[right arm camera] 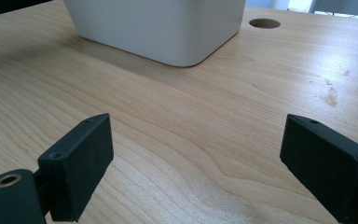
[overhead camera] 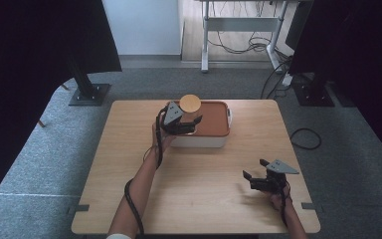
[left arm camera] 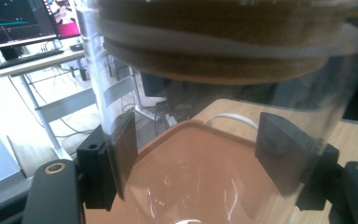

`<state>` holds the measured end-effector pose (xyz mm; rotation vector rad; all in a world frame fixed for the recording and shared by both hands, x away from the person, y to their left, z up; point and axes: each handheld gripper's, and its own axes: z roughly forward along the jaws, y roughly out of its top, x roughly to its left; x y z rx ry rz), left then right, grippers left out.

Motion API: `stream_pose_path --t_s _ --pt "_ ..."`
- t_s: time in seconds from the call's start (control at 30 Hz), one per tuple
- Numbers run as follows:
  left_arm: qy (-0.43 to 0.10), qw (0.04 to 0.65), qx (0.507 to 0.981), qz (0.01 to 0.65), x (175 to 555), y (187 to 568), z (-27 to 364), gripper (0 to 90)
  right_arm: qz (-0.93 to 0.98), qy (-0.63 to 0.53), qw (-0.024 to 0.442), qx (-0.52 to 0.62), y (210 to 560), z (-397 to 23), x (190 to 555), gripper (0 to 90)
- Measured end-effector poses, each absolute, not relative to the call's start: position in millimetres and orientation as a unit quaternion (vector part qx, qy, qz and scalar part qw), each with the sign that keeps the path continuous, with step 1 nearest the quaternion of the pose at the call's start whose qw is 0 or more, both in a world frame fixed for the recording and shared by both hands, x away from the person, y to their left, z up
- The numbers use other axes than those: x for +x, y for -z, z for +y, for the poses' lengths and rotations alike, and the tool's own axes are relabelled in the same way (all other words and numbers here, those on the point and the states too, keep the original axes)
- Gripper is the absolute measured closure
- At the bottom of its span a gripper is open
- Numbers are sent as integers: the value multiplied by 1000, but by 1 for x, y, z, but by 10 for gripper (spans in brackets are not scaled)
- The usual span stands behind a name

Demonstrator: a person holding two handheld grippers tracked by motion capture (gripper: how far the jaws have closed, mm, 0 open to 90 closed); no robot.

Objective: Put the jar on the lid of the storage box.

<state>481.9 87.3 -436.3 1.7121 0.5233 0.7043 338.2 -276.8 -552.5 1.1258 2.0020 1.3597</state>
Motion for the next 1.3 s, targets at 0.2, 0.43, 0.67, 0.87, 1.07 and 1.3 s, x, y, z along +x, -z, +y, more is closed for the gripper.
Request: stream_pose_path --t_s 0.2,0.43,0.67,0.87,1.07,1.3 --pt "-299 574 726 233 488 439 90 259 729 -495 235 411 552 -277 338 93" --pt "-297 569 726 246 494 446 92 259 728 -496 235 411 552 -277 338 93" --pt "-282 584 712 270 500 450 96 260 728 -496 235 411 552 -277 338 93" --pt "-265 590 703 295 507 452 98 260 729 -494 237 410 552 -276 338 93" --pt "-264 591 703 296 507 452 99 260 730 -493 237 410 552 -276 337 93" --pt "-261 588 706 295 507 452 99 260 730 -493 238 409 553 -276 337 93"
